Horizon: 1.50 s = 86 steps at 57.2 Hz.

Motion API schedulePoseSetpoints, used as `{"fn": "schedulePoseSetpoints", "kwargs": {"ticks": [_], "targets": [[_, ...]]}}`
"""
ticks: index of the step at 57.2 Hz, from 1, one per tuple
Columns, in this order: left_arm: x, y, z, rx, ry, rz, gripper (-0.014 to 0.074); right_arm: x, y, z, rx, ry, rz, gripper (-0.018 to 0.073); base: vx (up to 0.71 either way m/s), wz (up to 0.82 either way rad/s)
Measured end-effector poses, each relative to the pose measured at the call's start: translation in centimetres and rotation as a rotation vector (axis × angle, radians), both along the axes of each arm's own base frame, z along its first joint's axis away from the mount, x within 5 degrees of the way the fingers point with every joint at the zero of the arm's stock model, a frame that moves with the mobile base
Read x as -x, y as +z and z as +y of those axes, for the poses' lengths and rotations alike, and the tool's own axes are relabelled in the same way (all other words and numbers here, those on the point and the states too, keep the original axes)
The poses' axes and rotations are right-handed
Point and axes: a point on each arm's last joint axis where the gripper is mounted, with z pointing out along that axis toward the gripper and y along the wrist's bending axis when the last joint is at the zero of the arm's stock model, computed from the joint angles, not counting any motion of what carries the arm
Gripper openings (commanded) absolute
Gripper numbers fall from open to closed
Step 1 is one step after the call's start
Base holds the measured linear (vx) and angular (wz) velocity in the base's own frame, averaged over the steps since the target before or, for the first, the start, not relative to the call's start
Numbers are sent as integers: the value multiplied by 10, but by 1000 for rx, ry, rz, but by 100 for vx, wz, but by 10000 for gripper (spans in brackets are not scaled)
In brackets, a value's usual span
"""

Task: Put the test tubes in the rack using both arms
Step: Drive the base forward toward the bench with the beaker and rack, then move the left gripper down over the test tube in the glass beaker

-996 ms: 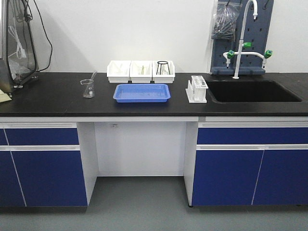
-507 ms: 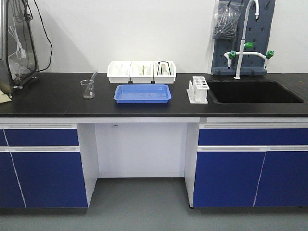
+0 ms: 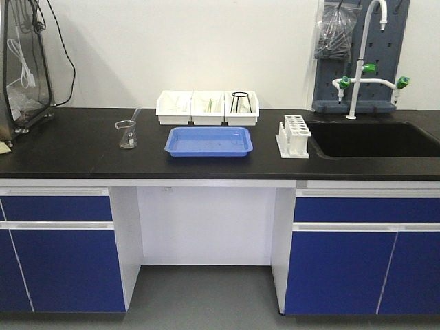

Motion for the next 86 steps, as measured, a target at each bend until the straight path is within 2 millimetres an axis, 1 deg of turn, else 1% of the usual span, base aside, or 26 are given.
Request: {"fn": "schedulePoseSetpoints", "kwargs": {"ticks": [30,86], "targets": [[0,0,0,0,0,0,-4,0,0,0,0,0,1,-8,34,4],[0,0,0,0,0,0,-4,0,0,0,0,0,0,-8,44,-4]]}}
